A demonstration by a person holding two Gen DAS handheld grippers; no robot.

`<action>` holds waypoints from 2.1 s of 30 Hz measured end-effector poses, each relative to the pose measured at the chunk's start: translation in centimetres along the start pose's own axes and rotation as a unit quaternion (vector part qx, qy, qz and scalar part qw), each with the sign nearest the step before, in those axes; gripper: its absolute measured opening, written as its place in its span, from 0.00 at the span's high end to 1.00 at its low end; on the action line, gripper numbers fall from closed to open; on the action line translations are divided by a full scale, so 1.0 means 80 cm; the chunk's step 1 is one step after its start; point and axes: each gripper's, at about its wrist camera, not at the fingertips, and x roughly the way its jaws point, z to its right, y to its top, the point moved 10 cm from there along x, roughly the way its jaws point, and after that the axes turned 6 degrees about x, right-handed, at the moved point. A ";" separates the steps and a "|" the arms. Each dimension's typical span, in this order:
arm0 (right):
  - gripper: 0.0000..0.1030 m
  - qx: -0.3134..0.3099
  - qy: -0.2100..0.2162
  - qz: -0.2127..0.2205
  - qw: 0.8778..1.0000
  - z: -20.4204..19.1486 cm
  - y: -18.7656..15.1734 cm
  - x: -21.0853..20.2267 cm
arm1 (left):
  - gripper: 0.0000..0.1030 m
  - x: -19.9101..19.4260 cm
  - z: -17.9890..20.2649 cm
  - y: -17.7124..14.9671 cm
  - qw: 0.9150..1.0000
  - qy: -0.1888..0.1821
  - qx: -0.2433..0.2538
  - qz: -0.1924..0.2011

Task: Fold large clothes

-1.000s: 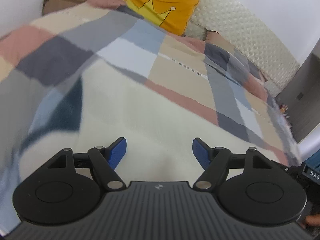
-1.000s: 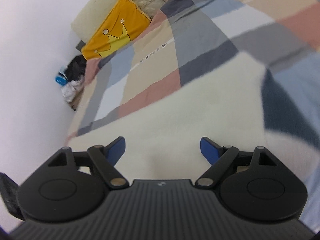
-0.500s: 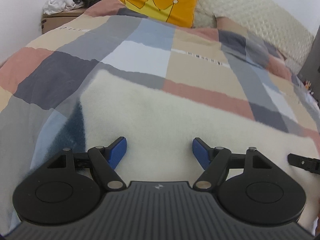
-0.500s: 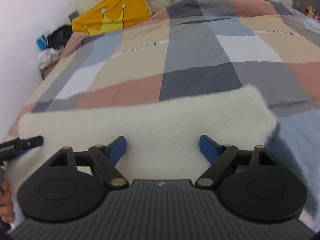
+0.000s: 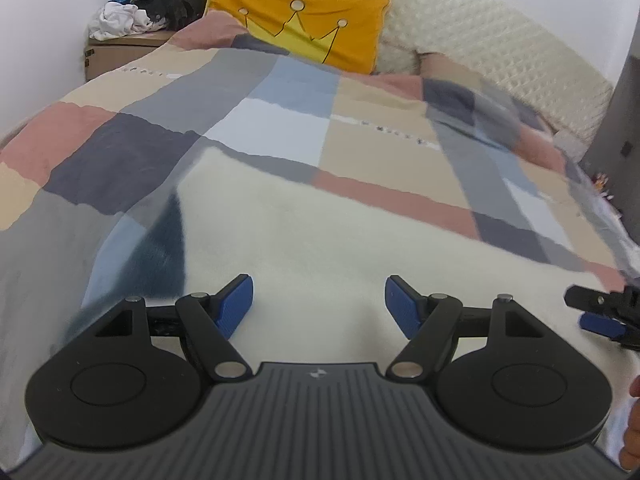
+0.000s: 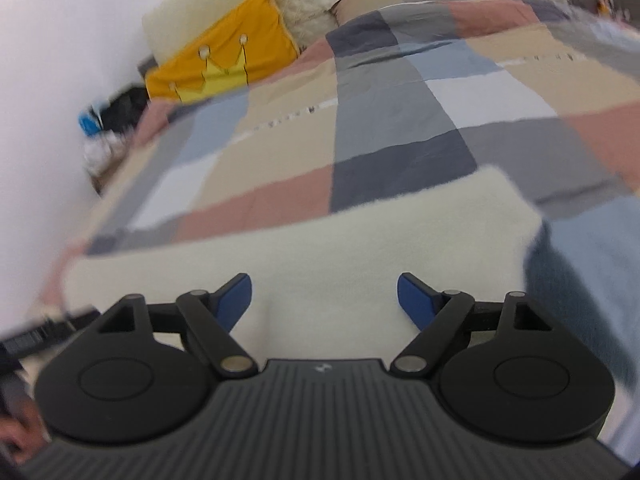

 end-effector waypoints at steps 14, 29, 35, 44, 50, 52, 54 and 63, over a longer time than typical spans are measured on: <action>0.20 0.080 0.080 -0.024 0.993 -0.032 -0.055 -0.077 | 0.25 -0.102 0.038 -0.051 0.996 -0.064 -0.066 0.002; 0.13 0.234 0.157 -0.152 0.947 -0.051 -0.144 -0.050 | 0.16 -0.073 0.002 -0.118 0.944 -0.134 -0.288 -0.087; 0.12 0.287 0.159 -0.136 0.935 -0.044 -0.155 -0.027 | 0.15 -0.049 -0.021 -0.123 0.908 -0.151 -0.383 -0.075; 0.12 0.338 0.155 -0.101 0.923 -0.029 -0.145 0.005 | 0.17 -0.009 -0.052 -0.132 0.859 -0.163 -0.481 -0.069; 0.14 0.362 0.153 -0.089 0.915 -0.014 -0.142 0.009 | 0.19 0.000 -0.077 -0.121 0.846 -0.151 -0.509 -0.043; 0.14 0.369 0.153 -0.088 0.912 -0.011 -0.141 0.010 | 0.25 0.003 -0.086 -0.120 0.844 -0.147 -0.515 -0.040; 0.14 0.381 0.153 -0.082 0.908 -0.004 -0.139 0.009 | 0.32 0.007 -0.093 -0.121 0.846 -0.138 -0.514 -0.043; 0.14 0.441 0.142 -0.052 0.885 0.033 -0.129 0.002 | 0.52 0.010 -0.093 -0.114 0.862 -0.124 -0.489 -0.036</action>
